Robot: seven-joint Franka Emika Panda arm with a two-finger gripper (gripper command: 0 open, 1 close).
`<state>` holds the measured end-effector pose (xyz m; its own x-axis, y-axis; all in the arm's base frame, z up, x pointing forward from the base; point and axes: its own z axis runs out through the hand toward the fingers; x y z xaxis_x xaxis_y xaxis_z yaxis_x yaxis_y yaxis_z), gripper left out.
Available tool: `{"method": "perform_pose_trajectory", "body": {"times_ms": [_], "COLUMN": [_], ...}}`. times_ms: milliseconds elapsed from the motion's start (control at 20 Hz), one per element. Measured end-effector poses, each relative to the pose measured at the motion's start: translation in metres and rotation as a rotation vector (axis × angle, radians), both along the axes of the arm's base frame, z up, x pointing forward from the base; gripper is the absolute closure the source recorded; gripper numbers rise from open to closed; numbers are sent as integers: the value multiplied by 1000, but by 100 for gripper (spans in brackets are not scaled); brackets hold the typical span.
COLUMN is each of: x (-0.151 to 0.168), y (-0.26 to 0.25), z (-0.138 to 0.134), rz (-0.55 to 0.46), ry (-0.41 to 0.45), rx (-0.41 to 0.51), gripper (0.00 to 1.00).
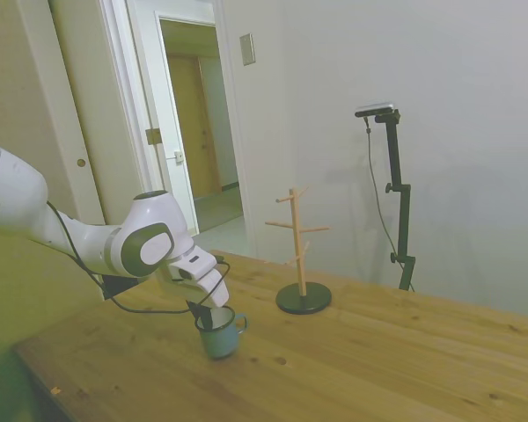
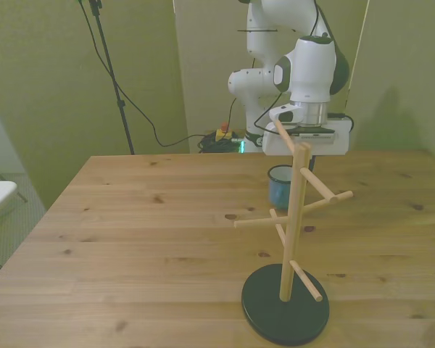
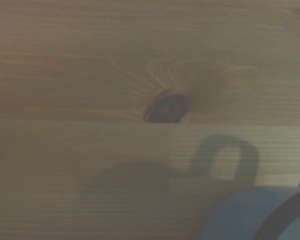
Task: Unload the mug
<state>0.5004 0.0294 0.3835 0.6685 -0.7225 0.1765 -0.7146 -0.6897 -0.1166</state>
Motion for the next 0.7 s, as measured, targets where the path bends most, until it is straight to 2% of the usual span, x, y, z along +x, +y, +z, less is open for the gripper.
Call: {"method": "perform_pose_trajectory", "body": {"times_ms": [400, 450, 700], "x": [19, 20, 20], "y": [-12, -12, -12], "z": [-12, -12, -11], "rz": [-35, -36, -41], "ry": [57, 59, 73], "rx": [-1, -1, -7], "gripper": [100, 0, 0]}}
